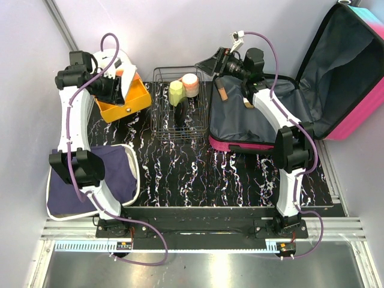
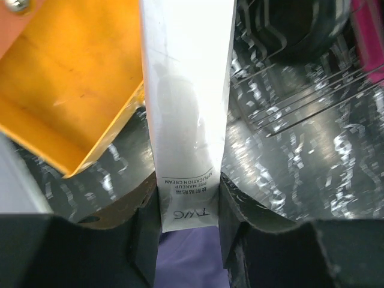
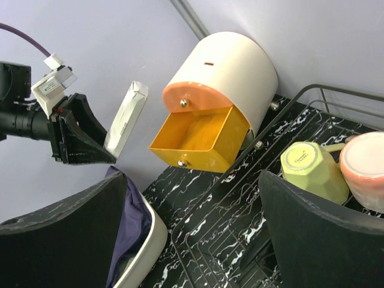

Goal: Open, take out, and arrange the luggage

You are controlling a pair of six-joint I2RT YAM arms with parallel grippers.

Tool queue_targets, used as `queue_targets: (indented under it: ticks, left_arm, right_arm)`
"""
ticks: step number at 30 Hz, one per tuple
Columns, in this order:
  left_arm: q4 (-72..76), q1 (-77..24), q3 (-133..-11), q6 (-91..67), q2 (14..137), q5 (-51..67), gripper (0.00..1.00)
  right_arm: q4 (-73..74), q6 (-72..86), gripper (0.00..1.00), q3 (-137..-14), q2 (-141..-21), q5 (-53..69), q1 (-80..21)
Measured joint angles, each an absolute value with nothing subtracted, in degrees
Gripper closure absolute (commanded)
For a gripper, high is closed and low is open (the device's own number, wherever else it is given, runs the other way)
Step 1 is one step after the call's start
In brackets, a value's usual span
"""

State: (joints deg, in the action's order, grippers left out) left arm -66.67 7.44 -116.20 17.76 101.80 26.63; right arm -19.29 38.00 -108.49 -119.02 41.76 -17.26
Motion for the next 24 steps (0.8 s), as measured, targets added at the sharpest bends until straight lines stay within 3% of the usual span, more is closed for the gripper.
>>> queue_targets:
  ticks: [14,17,21,24]
  left_arm:
    - [-77.34,7.92,-129.08,35.64,115.92,9.37,0.79]
    - [-77.38,7.92,-129.21,37.32,116.42,6.28,0.65]
    - [-75.13,7.92,-128.97,40.23,116.42,2.63,0.39]
    - [-71.72,7.88,-128.51,42.26,116.42,-0.49,0.27]
  right_arm:
    - [-17.41,36.73,0.00,-108.55,-119.02,44.64,-17.08]
    - [-17.17,36.67,0.00,-108.55,-119.00,44.69,-16.86]
    - [-16.99,36.53,0.00,-108.55,-119.00,44.69,-16.71]
    - [-16.64,36.10,0.00,-108.57,-119.00,44.69,-16.58]
